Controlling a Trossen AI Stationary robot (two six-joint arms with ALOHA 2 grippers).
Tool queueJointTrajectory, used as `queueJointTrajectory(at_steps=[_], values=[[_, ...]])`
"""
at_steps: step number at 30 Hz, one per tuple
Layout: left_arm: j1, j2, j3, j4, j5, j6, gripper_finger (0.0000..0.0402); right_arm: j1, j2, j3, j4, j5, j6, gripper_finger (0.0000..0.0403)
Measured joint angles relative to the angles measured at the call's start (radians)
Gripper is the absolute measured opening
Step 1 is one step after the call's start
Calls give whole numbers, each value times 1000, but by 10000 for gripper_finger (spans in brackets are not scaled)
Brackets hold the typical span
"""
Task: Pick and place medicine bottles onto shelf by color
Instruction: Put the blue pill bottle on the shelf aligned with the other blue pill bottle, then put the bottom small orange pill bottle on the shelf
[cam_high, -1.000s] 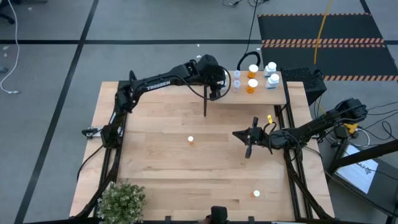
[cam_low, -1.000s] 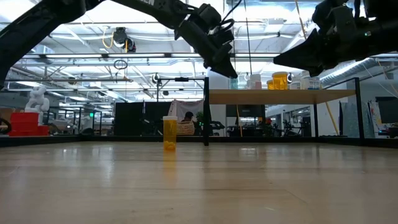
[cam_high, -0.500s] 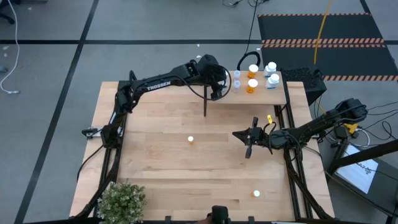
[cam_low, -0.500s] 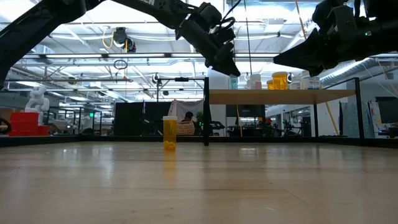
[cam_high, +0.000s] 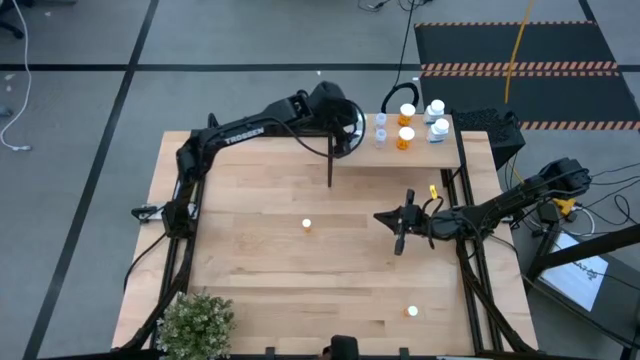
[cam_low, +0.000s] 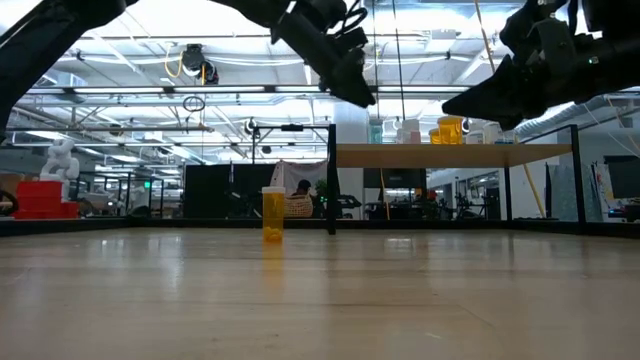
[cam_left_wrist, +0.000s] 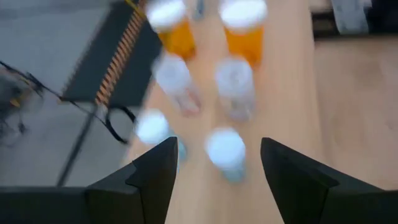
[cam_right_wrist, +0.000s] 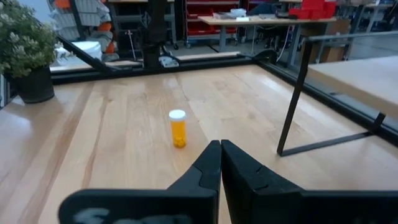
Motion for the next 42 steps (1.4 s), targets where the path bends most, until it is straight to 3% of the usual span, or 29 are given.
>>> queueJointTrajectory(at_steps=[7,19,35,42], values=[[4,13,0,-123,6,4,212,13,0,0,-16,-4,29,4],[5,102,-3,-99,-4,7,97,27,0,0,-16,0,27,4],[-3,113,-2,-45,-8,4,93,27,0,0,-16,0,27,4],[-9,62,-2,-196,-22,-26,93,27,0,0,-17,0,29,4]])
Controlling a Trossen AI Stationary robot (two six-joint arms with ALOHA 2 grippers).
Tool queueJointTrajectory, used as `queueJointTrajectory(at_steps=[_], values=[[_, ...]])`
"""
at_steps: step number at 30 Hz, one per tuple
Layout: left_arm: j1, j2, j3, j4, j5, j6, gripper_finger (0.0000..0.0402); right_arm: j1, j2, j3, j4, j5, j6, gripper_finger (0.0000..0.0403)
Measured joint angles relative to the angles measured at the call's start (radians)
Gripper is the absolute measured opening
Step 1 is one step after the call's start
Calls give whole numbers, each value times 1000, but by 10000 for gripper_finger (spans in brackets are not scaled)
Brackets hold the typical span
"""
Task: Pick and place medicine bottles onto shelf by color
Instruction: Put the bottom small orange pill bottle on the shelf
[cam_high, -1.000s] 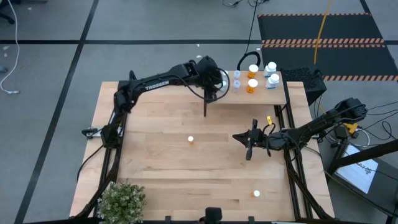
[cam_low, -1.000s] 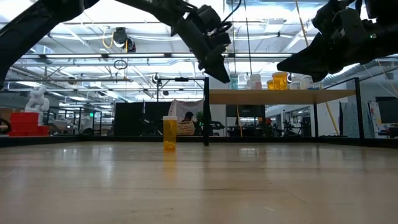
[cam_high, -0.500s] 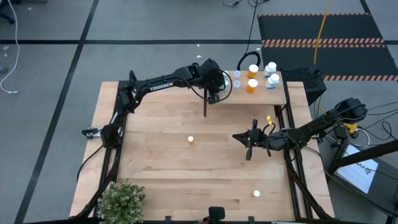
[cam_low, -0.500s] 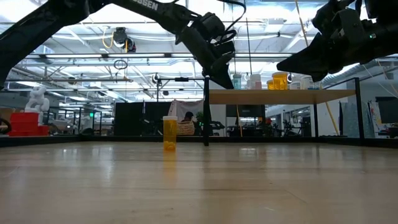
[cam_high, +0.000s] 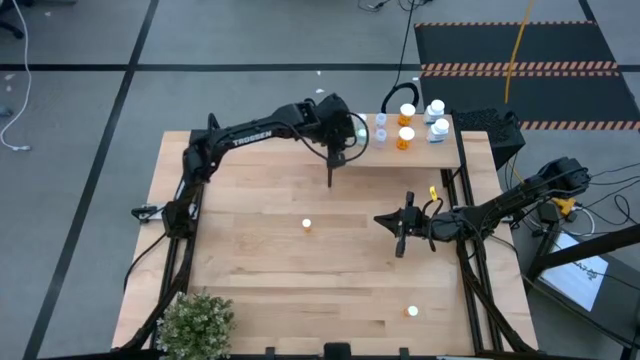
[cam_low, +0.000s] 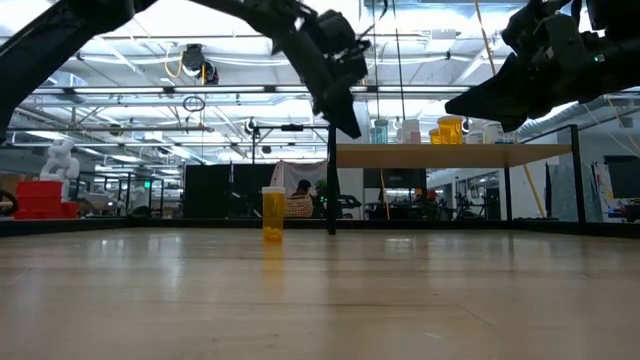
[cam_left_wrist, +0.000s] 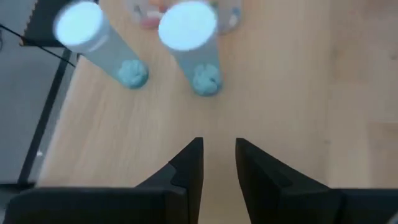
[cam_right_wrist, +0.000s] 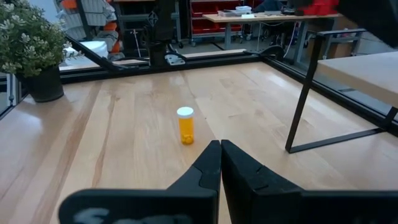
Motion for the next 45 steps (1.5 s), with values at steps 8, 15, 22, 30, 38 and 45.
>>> queueJointTrajectory(at_steps=[8,15,22,30,38,45], values=[[-161,-88,0,-157,-11,-14,93,5,0,0,2,-32,25,4],[-351,-120,-2,-259,-111,-10,93,55,0,36,-49,-60,121,5],[-517,-130,-166,-204,-250,-105,93,163,8,315,-587,-77,292,28],[-670,-200,-357,-9,-355,-210,93,354,82,501,-832,-109,524,78],[-769,-237,-491,258,-355,-224,93,500,241,692,-1080,-172,873,108],[-788,-226,-552,366,-347,-271,93,595,410,903,-1301,-263,1038,122]])
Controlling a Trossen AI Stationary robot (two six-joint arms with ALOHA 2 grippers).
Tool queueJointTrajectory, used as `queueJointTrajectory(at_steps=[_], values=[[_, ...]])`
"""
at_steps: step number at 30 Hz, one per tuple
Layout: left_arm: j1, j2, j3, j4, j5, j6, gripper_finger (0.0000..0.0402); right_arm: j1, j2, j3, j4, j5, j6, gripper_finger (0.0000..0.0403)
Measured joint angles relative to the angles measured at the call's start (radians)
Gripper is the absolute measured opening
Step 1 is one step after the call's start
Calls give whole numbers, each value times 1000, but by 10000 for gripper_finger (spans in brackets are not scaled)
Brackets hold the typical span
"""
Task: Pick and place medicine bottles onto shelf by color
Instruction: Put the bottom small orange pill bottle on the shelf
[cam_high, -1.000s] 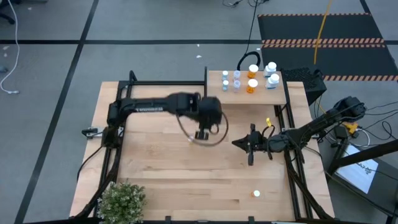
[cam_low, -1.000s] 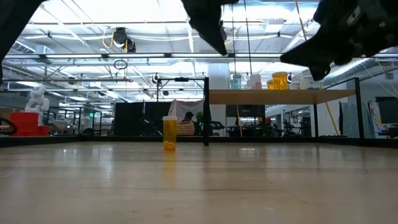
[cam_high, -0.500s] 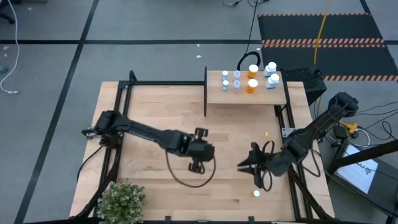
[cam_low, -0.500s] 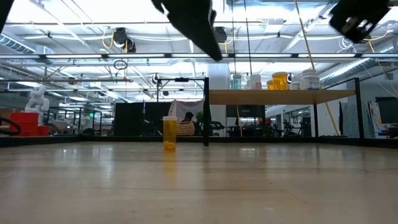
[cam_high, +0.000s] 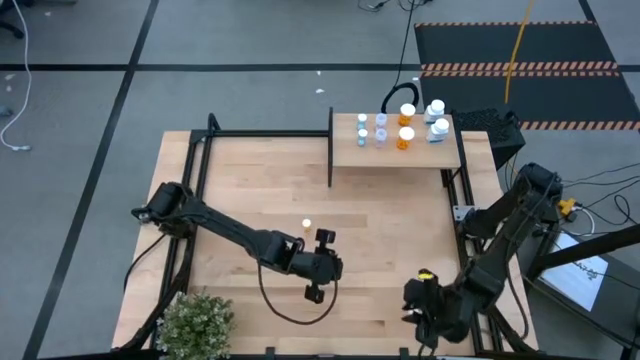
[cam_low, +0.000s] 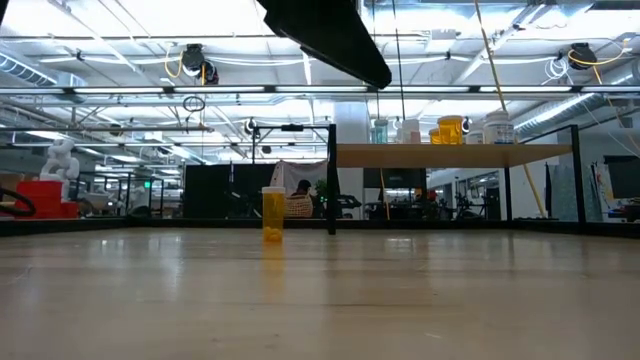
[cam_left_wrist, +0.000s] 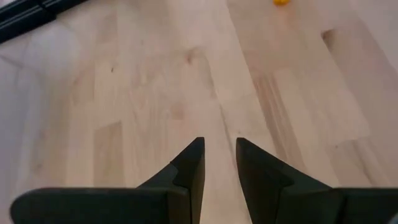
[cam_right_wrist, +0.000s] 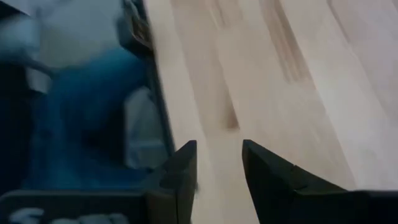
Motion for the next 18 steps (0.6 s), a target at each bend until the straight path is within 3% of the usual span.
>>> queueJointTrajectory(at_steps=[11,18], values=[[-60,0,-59,129,2,-40,93,76,133,28,-161,-11,157,209],[-76,0,-59,135,3,-81,93,86,139,-11,-142,4,167,241]])
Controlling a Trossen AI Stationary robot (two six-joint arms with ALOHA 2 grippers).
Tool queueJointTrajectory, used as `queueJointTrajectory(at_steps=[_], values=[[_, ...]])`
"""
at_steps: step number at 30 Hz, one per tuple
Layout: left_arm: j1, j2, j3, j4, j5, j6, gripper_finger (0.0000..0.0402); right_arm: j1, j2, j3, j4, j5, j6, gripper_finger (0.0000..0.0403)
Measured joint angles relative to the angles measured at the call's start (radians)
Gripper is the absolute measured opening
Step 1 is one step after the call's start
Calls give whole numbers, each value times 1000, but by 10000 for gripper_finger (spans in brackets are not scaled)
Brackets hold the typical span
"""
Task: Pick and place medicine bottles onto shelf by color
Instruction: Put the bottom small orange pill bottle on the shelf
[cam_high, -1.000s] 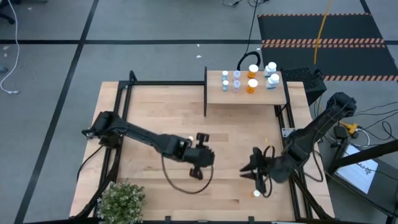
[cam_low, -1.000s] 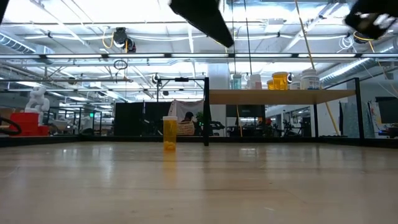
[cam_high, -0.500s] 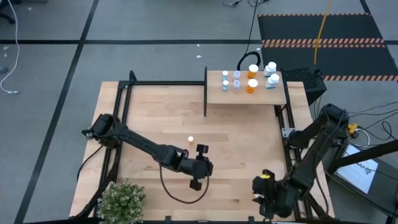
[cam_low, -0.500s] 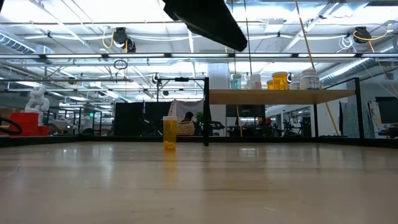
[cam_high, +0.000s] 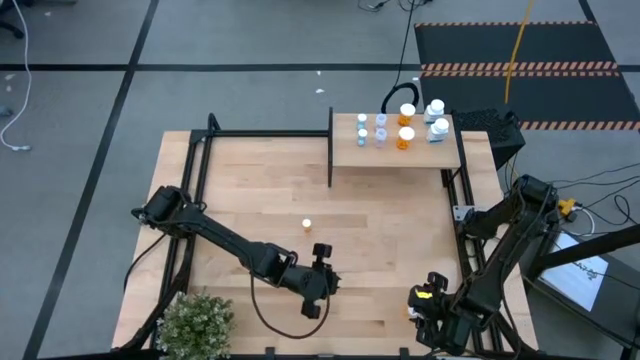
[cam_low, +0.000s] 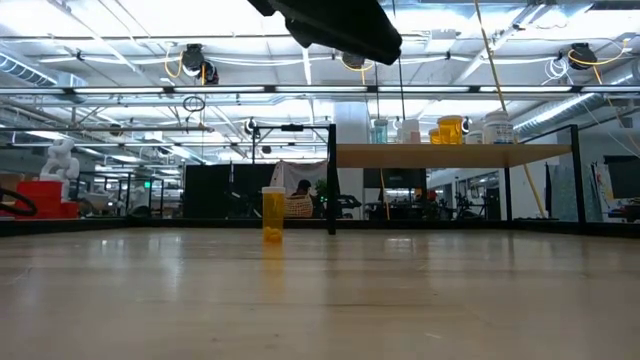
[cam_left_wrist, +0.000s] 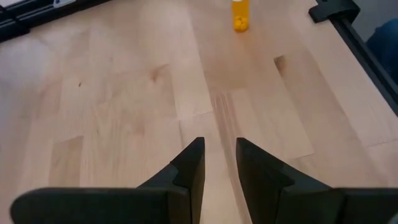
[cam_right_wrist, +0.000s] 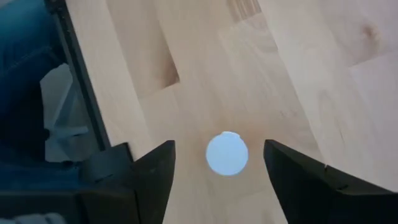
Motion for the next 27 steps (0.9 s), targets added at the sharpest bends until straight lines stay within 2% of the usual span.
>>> queueJointTrajectory(at_steps=[6,10,15,27], values=[[0,0,0,16,0,-12,93,0,0,-81,134,-1,-23,242],[0,0,0,16,0,-11,93,0,1,-111,137,-14,-25,231],[0,0,0,16,0,-8,93,0,1,-127,136,-53,-26,206],[3,0,0,24,0,3,93,0,1,-128,167,-55,-26,126]])
